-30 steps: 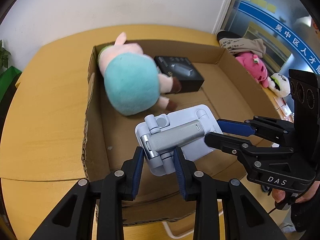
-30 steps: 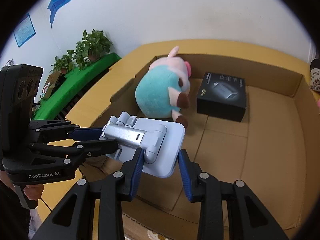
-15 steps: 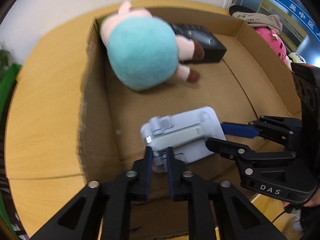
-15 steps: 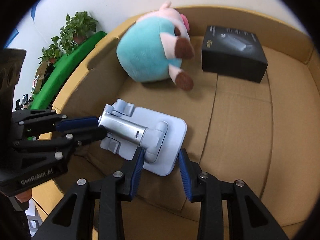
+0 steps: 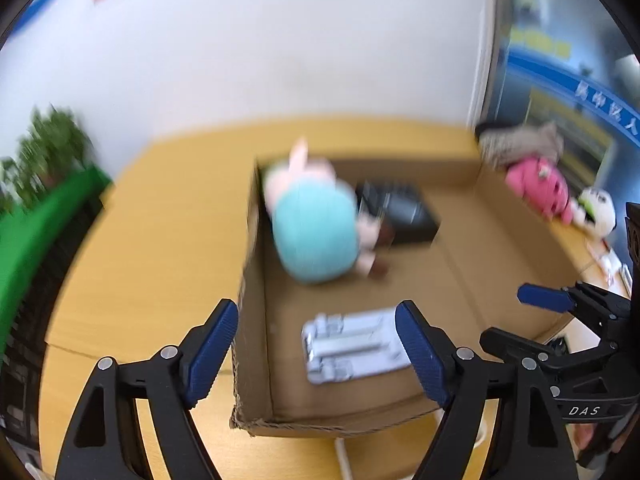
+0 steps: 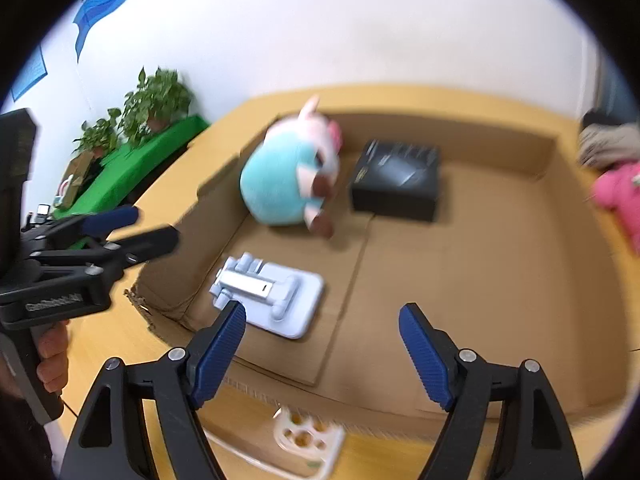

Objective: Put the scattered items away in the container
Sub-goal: 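Open both grippers to drop the phone stand into the box, then move both grippers toward the black sunglasses on the table, then close both grippers on the black sunglasses' frame, then lift the sunglasses with both grippers and carry them over the box, then open both grippers to drop the sunglasses into the box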

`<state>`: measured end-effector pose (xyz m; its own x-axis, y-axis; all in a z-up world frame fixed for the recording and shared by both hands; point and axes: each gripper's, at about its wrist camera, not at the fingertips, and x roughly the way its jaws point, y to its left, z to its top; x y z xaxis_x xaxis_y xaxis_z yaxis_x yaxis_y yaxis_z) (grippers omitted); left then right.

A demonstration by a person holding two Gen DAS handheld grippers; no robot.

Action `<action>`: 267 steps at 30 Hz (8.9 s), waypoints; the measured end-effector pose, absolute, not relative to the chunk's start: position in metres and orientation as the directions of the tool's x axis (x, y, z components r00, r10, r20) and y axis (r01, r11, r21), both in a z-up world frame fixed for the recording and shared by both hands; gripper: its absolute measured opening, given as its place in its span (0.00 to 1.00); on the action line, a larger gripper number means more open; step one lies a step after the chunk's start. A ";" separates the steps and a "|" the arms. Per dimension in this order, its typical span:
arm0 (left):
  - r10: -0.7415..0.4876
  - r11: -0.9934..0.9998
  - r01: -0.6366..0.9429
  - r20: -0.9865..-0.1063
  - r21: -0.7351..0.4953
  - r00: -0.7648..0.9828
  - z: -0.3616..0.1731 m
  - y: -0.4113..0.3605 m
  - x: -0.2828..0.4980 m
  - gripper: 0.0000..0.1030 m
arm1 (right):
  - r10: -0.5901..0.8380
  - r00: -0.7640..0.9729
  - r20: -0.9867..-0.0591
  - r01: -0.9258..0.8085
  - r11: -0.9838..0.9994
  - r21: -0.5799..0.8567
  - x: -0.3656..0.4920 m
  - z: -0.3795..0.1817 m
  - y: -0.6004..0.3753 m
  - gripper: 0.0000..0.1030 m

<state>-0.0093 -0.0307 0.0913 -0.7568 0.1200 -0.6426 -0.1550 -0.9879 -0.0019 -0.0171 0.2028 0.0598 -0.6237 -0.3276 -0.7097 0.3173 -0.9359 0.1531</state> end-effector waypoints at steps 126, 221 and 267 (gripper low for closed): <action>0.541 -0.743 -0.603 -0.790 -0.290 -0.287 -0.018 0.188 0.112 0.31 | -0.547 -0.431 -0.718 0.074 -0.814 0.576 0.072 -0.039 0.368 0.10; 0.704 -0.676 -0.414 -0.701 -0.610 -0.117 0.019 0.166 -0.268 0.45 | -0.559 -0.536 -0.632 0.123 -0.793 0.597 -0.239 0.028 0.355 0.09; 0.153 -0.987 -0.155 -0.511 -0.040 -0.846 0.112 0.049 0.017 1.00 | -0.273 -0.711 -0.648 0.187 -0.962 0.199 0.014 0.072 0.323 0.78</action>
<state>0.0173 0.0489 0.1116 -0.8456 0.1533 -0.5113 -0.1546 -0.9872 -0.0402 0.0137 0.3228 0.0721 -0.7107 -0.2727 -0.6485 0.1874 -0.9619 0.1991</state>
